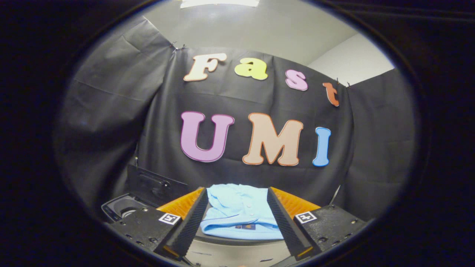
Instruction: Put the clothes into the washing machine and then close the washing machine lid.
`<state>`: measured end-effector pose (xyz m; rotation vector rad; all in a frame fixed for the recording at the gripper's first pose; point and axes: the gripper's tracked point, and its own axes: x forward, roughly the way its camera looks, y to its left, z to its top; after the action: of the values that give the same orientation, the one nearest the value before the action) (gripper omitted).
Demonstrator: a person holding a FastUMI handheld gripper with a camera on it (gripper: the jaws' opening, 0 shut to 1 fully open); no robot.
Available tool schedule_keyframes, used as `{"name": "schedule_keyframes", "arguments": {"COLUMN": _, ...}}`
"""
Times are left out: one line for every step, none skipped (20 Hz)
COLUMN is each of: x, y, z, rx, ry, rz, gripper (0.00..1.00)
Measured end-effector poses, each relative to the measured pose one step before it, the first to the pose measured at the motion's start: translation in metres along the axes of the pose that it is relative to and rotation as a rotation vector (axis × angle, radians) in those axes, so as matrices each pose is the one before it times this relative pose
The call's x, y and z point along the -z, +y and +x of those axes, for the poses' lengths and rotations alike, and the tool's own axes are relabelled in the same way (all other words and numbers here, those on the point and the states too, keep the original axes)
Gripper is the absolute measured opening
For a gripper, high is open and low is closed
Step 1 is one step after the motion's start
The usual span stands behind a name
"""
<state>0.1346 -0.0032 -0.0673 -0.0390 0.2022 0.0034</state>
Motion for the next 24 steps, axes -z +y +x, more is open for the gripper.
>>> {"name": "schedule_keyframes", "arguments": {"x": 0.00514, "y": -0.00143, "z": 0.01379, "rx": 0.00591, "ry": 0.02434, "rz": 0.00338, "gripper": 0.96}}
{"name": "schedule_keyframes", "arguments": {"x": 0.00568, "y": -0.00119, "z": 0.01288, "rx": 0.00061, "ry": 0.02853, "rz": -0.00037, "gripper": 0.96}}
{"name": "schedule_keyframes", "arguments": {"x": 0.00772, "y": -0.00200, "z": 0.01198, "rx": 0.00439, "ry": 0.03736, "rz": -0.00186, "gripper": 0.96}}
{"name": "schedule_keyframes", "arguments": {"x": 0.00806, "y": -0.00108, "z": 0.00992, "rx": -0.00018, "ry": 0.04541, "rz": -0.01573, "gripper": 0.97}}
{"name": "schedule_keyframes", "arguments": {"x": 0.00411, "y": -0.00039, "z": 0.00999, "rx": -0.00204, "ry": 0.02705, "rz": -0.02103, "gripper": 0.97}}
{"name": "schedule_keyframes", "arguments": {"x": 0.00440, "y": -0.00023, "z": 0.00867, "rx": -0.00333, "ry": 0.02756, "rz": -0.01609, "gripper": 0.97}}
{"name": "schedule_keyframes", "arguments": {"x": 0.00297, "y": 0.00248, "z": 0.00708, "rx": -0.00958, "ry": 0.02306, "rz": -0.00319, "gripper": 0.97}}
{"name": "schedule_keyframes", "arguments": {"x": 0.00034, "y": 0.00309, "z": 0.00697, "rx": -0.01176, "ry": 0.01124, "rz": 0.01066, "gripper": 0.97}}
{"name": "schedule_keyframes", "arguments": {"x": 0.00105, "y": 0.00200, "z": 0.00629, "rx": -0.01003, "ry": 0.01156, "rz": 0.01087, "gripper": 0.97}}
{"name": "schedule_keyframes", "arguments": {"x": 0.00076, "y": 0.00064, "z": 0.00523, "rx": -0.00335, "ry": 0.01142, "rz": 0.01267, "gripper": 0.97}}
{"name": "schedule_keyframes", "arguments": {"x": 0.00220, "y": -0.00134, "z": 0.00578, "rx": 0.00219, "ry": 0.01489, "rz": 0.00721, "gripper": 0.97}}
{"name": "schedule_keyframes", "arguments": {"x": 0.00230, "y": -0.00166, "z": 0.00578, "rx": 0.00455, "ry": 0.01577, "rz": 0.00774, "gripper": 0.97}}
{"name": "schedule_keyframes", "arguments": {"x": 0.00450, "y": -0.00036, "z": 0.00541, "rx": 0.00376, "ry": 0.01789, "rz": 0.00860, "gripper": 0.97}}
{"name": "schedule_keyframes", "arguments": {"x": 0.00193, "y": -0.00127, "z": 0.00465, "rx": 0.00217, "ry": 0.00969, "rz": 0.01463, "gripper": 0.97}}
{"name": "schedule_keyframes", "arguments": {"x": 0.00403, "y": 0.00207, "z": 0.00478, "rx": -0.00597, "ry": 0.01461, "rz": 0.01176, "gripper": 0.97}}
{"name": "schedule_keyframes", "arguments": {"x": 0.00459, "y": 0.00026, "z": 0.00488, "rx": -0.00102, "ry": 0.01826, "rz": 0.00629, "gripper": 0.97}}
{"name": "schedule_keyframes", "arguments": {"x": 0.00251, "y": -0.00292, "z": 0.00715, "rx": 0.01256, "ry": 0.01328, "rz": 0.00025, "gripper": 0.97}}
{"name": "schedule_keyframes", "arguments": {"x": 0.00106, "y": -0.00499, "z": 0.00766, "rx": 0.01882, "ry": 0.00551, "rz": -0.00560, "gripper": 0.98}}
{"name": "schedule_keyframes", "arguments": {"x": 0.00853, "y": -0.00230, "z": 0.00680, "rx": 0.01033, "ry": 0.04749, "rz": 0.00517, "gripper": 0.97}}
{"name": "schedule_keyframes", "arguments": {"x": 0.00930, "y": 0.00298, "z": 0.00081, "rx": -0.01851, "ry": 0.05134, "rz": -0.00209, "gripper": 0.97}}
{"name": "schedule_keyframes", "arguments": {"x": 0.00704, "y": 0.00600, "z": 0.00722, "rx": -0.03364, "ry": 0.04370, "rz": 0.00022, "gripper": 0.97}}
{"name": "schedule_keyframes", "arguments": {"x": 0.00897, "y": 0.00393, "z": 0.00477, "rx": -0.01420, "ry": 0.04731, "rz": 0.00313, "gripper": 0.98}}
{"name": "schedule_keyframes", "arguments": {"x": 0.00611, "y": 0.00029, "z": 0.00459, "rx": -0.00724, "ry": 0.03103, "rz": 0.00358, "gripper": 0.98}}
{"name": "schedule_keyframes", "arguments": {"x": 0.00679, "y": 0.00035, "z": -0.00077, "rx": -0.01212, "ry": 0.04498, "rz": 0.01474, "gripper": 0.98}}
